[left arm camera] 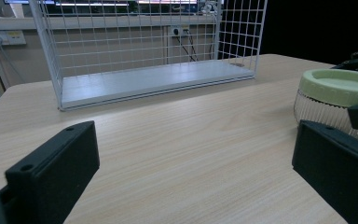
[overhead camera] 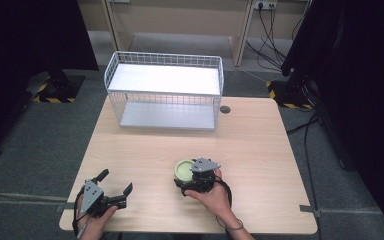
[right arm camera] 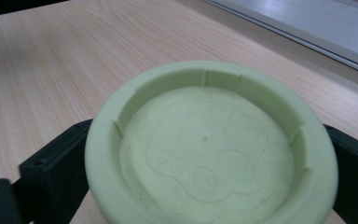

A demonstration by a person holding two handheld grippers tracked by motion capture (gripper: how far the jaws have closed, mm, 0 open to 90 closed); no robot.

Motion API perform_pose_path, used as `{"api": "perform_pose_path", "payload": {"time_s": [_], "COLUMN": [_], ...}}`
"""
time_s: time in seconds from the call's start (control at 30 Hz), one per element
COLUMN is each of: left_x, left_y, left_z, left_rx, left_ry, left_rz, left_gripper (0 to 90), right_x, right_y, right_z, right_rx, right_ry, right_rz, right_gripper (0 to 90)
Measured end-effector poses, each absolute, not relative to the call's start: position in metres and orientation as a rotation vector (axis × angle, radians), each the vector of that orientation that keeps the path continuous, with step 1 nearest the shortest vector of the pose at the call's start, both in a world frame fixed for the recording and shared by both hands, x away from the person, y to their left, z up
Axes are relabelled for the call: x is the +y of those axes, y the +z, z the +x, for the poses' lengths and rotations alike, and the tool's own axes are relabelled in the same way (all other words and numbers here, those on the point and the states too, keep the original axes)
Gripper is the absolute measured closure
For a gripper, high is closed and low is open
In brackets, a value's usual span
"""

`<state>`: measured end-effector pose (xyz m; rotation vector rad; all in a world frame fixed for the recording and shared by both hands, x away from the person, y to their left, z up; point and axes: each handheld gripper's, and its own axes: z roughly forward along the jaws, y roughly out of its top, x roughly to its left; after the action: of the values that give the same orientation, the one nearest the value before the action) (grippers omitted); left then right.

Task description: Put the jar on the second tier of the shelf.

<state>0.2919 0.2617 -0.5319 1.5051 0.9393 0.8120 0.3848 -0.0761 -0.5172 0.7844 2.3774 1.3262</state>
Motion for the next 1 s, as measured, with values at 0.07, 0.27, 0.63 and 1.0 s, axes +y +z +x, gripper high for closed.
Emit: {"api": "perform_pose_path", "payload": {"time_s": [0.07,0.27,0.63,1.0], "left_x": [0.262,0.262,0.262,0.262], "left_y": [-0.532,-0.532,-0.532,-0.532], "left_z": [0.292,0.292,0.292,0.292], "left_rx": [0.940,0.939,0.939,0.939], "left_ry": [0.811,0.812,0.811,0.811], "left_rz": [1.505,1.507,1.507,1.508], "left_gripper": [0.2,0.2,0.2,0.2], "right_x": [-0.075,-0.076,-0.076,-0.069], "right_y": [-0.519,-0.521,-0.487,-0.441], "right_z": [0.385,0.382,0.381,0.392], "right_rx": [2.375,2.336,2.125,1.949], "right_ry": [1.321,1.339,1.484,1.568], "right_rz": [0.779,0.797,0.782,0.746], "right_gripper": [11.0,11.5,11.6,11.6]}}
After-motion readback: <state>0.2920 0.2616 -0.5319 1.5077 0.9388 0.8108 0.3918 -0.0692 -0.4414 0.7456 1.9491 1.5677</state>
